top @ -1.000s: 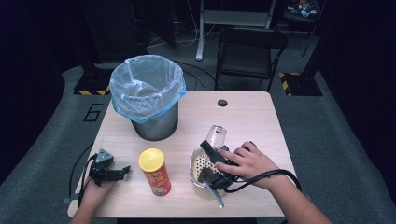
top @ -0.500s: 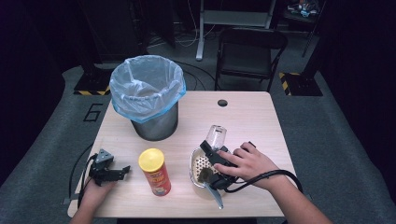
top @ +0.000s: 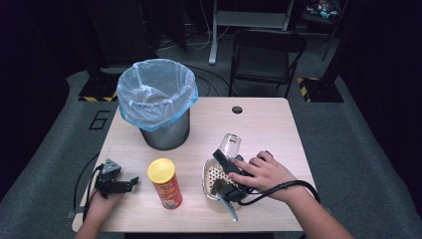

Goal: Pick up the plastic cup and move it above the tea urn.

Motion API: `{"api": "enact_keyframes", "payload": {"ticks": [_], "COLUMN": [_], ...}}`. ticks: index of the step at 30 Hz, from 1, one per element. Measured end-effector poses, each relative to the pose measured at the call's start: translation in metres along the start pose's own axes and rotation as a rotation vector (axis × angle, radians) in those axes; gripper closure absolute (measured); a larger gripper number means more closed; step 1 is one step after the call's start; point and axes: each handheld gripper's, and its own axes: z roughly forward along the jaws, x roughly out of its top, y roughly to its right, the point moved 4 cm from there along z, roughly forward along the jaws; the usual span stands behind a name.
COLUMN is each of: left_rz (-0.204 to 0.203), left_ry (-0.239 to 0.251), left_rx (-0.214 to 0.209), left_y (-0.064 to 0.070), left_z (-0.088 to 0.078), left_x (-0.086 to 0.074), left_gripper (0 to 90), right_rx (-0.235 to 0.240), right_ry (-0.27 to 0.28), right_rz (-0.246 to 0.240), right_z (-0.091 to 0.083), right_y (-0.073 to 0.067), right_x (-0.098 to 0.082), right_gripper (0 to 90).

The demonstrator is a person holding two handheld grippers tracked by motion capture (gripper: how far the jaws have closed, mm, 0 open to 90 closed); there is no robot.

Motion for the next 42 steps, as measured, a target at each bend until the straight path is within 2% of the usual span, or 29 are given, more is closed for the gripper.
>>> {"api": "enact_keyframes", "payload": {"ticks": [1,4,6,9,10,13,15,17,18,22,23,24,25,26,27,28,29,30,31,32,33,34,36,37,38,39,40,41,42], "left_rz": [-0.005,-0.003,-0.003,-0.005,-0.005,-0.006,-0.007,-0.007,-0.007,-0.007,-0.007,-0.007,-0.007,-0.006,-0.006,-0.006,-0.005,-0.005,-0.005,-0.005,-0.005,-0.005,-0.005,-0.005,-0.005,-0.005,-0.005,-0.005,-0.005], "left_ry": [-0.001,-0.001,-0.003,-0.003,-0.003,-0.004,-0.004,-0.004,-0.004,-0.004,-0.004,-0.004,-0.004,-0.005,-0.005,-0.005,-0.006,-0.005,-0.005,-0.005,-0.005,-0.005,-0.005,-0.005,-0.005,-0.006,-0.006,-0.005,-0.005], "left_rx": [-0.002,-0.001,-0.002,-0.003,-0.003,-0.004,-0.004,-0.004,-0.004,-0.004,-0.004,-0.004,-0.004,-0.004,-0.005,-0.005,-0.005,-0.005,-0.005,-0.005,-0.006,-0.006,-0.005,-0.005,-0.005,-0.005,-0.005,-0.006,-0.006], "left_y": [0.000,0.000,0.000,0.001,0.001,0.001,0.001,0.001,0.001,0.001,0.001,0.001,0.001,0.001,0.001,0.001,0.001,0.001,0.001,0.001,0.001,0.001,0.001,0.001,0.001,0.001,0.001,0.001,0.001], "left_z": [0.000,0.000,0.000,0.000,0.000,0.000,0.000,0.000,0.000,0.000,0.000,0.000,0.000,0.000,0.000,0.000,0.000,0.000,0.000,0.000,0.000,0.000,0.000,0.000,0.000,0.000,0.000,0.000,0.000], "left_x": [0.000,0.000,0.000,0.000,0.000,0.000,0.000,0.000,0.000,0.000,0.000,0.000,0.000,0.000,0.000,0.000,0.000,0.000,0.000,0.000,0.000,0.000,0.000,0.000,0.000,0.000,0.000,0.000,0.000], "left_gripper": [12.3,12.3,12.3,12.3,12.3,12.3,12.3,12.3,12.3,12.3,12.3,12.3,12.3,12.3,12.3,12.3,12.3,12.3,12.3,12.3,12.3,12.3,12.3,12.3,12.3,12.3,12.3,12.3,12.3], "right_rx": [-0.025,-0.050,-0.082,-0.102,-0.102,-0.150,-0.179,-0.194,-0.200,-0.199,-0.191,-0.191,-0.181,-0.154,-0.148,-0.148,-0.141,-0.099,-0.083,-0.083,-0.025,-0.025,0.039,0.063,0.093,0.130,0.130,0.166,0.174], "right_ry": [0.006,-0.015,-0.016,-0.014,-0.014,-0.039,-0.037,-0.025,-0.013,0.052,0.072,0.072,0.095,0.151,0.175,0.175,0.198,0.271,0.294,0.294,0.361,0.361,0.440,0.469,0.477,0.492,0.492,0.494,0.497], "right_rz": [0.038,0.053,0.106,0.163,0.163,0.292,0.364,0.457,0.512,0.831,0.923,0.923,1.017,1.188,1.262,1.262,1.335,1.486,1.542,1.542,1.689,1.689,1.831,1.879,1.925,1.996,1.996,2.029,2.032], "right_z": [0.001,-0.001,-0.001,-0.001,-0.001,0.000,0.000,0.000,-0.001,-0.005,-0.006,-0.006,-0.007,-0.008,-0.009,-0.009,-0.009,-0.010,-0.010,-0.010,-0.011,-0.011,-0.009,-0.008,-0.008,-0.007,-0.007,-0.008,-0.008], "right_y": [0.000,0.003,0.004,0.001,0.001,-0.002,-0.001,-0.001,0.000,0.008,0.011,0.011,0.014,0.019,0.021,0.021,0.022,0.025,0.026,0.026,0.027,0.027,0.026,0.026,0.026,0.026,0.026,0.029,0.030], "right_x": [0.000,-0.003,-0.004,-0.002,-0.002,-0.003,-0.005,-0.007,-0.008,-0.019,-0.023,-0.023,-0.028,-0.038,-0.044,-0.044,-0.048,-0.059,-0.062,-0.062,-0.069,-0.069,-0.078,-0.081,-0.082,-0.085,-0.085,-0.089,-0.090], "right_gripper": [31.5,31.6,31.7,31.8,31.8,31.8,31.7,31.7,31.6,31.4,31.4,31.4,31.3,31.1,31.0,31.0,30.9,30.9,30.8,30.8,30.8,30.8,30.7,30.7,30.7,30.7,30.7,30.8,30.8]}}
